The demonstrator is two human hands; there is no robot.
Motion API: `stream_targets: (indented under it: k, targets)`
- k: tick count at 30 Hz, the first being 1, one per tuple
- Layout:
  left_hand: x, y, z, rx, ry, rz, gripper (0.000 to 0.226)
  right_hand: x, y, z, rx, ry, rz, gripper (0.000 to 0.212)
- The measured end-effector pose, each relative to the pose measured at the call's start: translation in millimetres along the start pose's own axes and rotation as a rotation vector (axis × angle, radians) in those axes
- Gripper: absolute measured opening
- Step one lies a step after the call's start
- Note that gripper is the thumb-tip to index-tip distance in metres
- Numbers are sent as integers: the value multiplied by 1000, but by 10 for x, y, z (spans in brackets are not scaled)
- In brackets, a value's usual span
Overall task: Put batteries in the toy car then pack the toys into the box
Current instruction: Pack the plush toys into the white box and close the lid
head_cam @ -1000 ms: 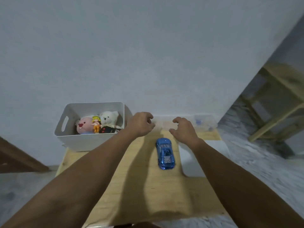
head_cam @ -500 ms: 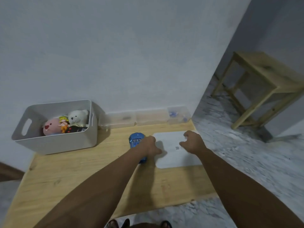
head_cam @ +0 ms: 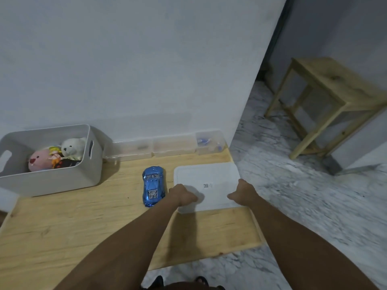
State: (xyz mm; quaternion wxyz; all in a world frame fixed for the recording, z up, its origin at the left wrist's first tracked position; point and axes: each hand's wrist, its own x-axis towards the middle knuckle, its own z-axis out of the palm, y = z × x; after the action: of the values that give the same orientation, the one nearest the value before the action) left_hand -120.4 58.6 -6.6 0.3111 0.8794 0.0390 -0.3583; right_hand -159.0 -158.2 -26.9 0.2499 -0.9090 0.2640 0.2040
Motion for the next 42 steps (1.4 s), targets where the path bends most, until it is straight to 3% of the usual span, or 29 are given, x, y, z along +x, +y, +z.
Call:
stream_targets:
  k: [8, 14, 19, 24, 28, 31, 33, 37, 39, 41, 42]
  targets:
    - [-19, 25, 73, -175, 110, -33, 50, -25, 15, -42, 269, 41, 103, 26]
    - [-42, 66, 49, -330, 269, -81, 60, 218, 50, -9, 316, 173, 308, 40]
    - [-44, 117, -93, -405, 428, -92, 38, -6, -144, -181, 565, 225, 340, 28]
    - [-73, 27, -426, -449, 473, -105, 13, -58, -374, -305, 684, 234, 335, 21]
    - [-85, -96, -751, -496, 529, -48, 15, -85, -720, -351, 730, 232, 296, 22]
    - [-91, -247, -1052, -498, 575, -40, 46, -107, -1027, -307, 751, 249, 227, 37]
    - [-86, -386, -1280, -497, 591, -42, 53, -133, -1252, -262, 740, 252, 180, 42]
    - [-133, -675, -1777, -491, 645, 17, 30, -126, -1724, -139, 726, 225, 47, 50]
    - [-177, -836, -2040, -500, 676, 24, 31, -184, -1992, -89, 716, 184, 5, 40]
    - [-213, -1003, -2304, -504, 717, -9, 44, -294, -2289, -49, 712, 134, -32, 12]
    - [-234, -1086, -2436, -500, 736, -22, 49, -333, -2436, -20, 719, 115, -54, 8]
